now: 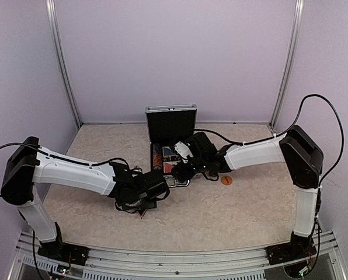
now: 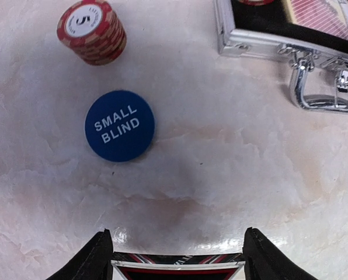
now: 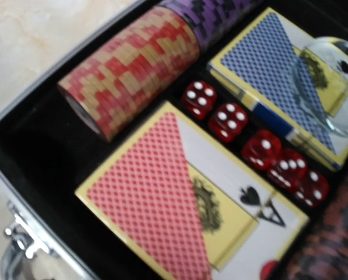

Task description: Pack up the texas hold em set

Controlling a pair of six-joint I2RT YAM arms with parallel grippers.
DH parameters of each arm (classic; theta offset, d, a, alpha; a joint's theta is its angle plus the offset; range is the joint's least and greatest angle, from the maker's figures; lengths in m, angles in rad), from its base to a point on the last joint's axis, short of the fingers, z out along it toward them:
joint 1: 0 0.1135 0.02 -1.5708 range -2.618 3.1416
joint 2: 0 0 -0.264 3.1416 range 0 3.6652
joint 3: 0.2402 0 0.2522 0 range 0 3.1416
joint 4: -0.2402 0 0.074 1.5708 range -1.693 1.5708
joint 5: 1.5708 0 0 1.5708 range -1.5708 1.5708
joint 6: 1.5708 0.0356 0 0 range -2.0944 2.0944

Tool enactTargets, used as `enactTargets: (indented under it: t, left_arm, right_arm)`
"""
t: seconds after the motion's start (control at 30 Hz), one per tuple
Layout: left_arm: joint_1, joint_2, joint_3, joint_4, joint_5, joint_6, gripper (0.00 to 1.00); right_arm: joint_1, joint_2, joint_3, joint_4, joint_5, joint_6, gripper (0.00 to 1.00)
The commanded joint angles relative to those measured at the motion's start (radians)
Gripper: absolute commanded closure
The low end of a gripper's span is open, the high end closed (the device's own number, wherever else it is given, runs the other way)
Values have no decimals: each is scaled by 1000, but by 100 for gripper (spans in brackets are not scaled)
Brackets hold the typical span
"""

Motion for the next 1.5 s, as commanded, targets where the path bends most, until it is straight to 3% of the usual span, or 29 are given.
enactTargets:
  t: [0.0,0.3,0.53,0.9,1.1,1.47]
  left_arm:
    - [-2,5,73,-31,-79,66,41]
    - [62,97,278,31,-136,256,41]
    - [146,204,431,80,-144,351,40]
    - [268,353,604,282,-92,535,40]
    - [304,451,710,316,-49,583,40]
    - [339,547,747,427,8,638,40]
  right_arm:
    - [-18,-79,-27,14,59,39,12]
    - [-151,-264,-204,14,120,227,11]
    - [-218,-387,-329,61,116,264,11]
    - [-222,-375,-334,73,105,264,11]
    - [-224,-372,-336,77,97,263,11]
    - [-229,-359,-331,78,81,260,11]
